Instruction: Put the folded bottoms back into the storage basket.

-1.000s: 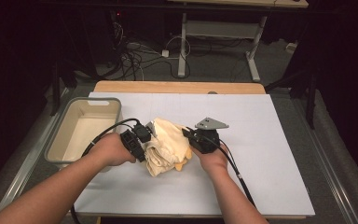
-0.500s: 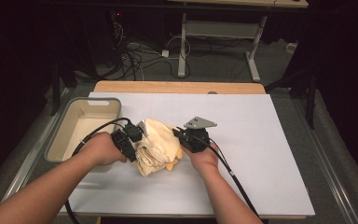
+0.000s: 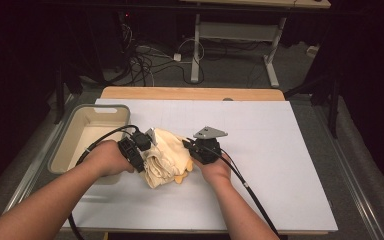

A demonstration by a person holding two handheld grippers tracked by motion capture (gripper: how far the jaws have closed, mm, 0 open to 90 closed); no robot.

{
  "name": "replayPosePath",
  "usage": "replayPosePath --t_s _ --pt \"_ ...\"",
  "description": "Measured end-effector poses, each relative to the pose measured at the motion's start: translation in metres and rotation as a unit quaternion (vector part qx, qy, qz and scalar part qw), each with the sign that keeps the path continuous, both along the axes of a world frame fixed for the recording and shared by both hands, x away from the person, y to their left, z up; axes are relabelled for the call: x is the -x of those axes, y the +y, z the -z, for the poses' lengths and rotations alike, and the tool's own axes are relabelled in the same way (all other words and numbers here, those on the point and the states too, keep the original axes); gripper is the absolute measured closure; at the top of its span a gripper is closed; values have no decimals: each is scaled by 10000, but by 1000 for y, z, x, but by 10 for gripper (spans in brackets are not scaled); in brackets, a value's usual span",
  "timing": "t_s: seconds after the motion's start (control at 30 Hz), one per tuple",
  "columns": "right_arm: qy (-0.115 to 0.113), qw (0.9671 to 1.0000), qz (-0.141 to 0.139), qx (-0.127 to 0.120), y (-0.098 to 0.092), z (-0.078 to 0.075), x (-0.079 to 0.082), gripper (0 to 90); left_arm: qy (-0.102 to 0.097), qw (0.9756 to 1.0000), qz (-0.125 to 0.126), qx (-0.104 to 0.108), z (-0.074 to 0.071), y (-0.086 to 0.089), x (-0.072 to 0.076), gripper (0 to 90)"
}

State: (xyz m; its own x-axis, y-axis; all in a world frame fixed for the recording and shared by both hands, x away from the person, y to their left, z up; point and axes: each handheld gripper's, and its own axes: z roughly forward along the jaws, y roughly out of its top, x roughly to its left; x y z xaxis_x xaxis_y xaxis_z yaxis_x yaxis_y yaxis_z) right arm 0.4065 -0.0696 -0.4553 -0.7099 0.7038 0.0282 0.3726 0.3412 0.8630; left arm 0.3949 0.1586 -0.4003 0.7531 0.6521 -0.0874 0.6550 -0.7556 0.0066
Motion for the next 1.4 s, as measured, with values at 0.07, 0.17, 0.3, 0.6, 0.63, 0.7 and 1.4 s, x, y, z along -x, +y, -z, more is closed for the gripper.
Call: replayPosePath --t_s 0.07,0.17,0.3,0.6,0.63,0.7,1.4 --pt "5 10000 -12 -3 0 0 0 859 -3 10000 34 -20 1 0 0 781" --pt "49 10000 14 -8 0 1 0 859 3 10000 78 -48 1 -1 -1 781" --pt "35 10000 11 -14 0 1 1 859 3 10000 67 -43 0 -1 0 781" --pt "25 9999 22 -109 -4 -10 3 859 32 9999 103 -87 -11 -2 1 781" --pt "1 9999 14 -114 -4 -12 3 859 23 9999 110 -93 -12 -2 1 781" --pt "-15 9999 23 -142 -5 -16 3 859 20 9999 119 -105 -15 -3 0 781" --pt "-300 9994 24 -158 -5 -47 3 859 84 9995 177 -266 -52 -3 -9 781"
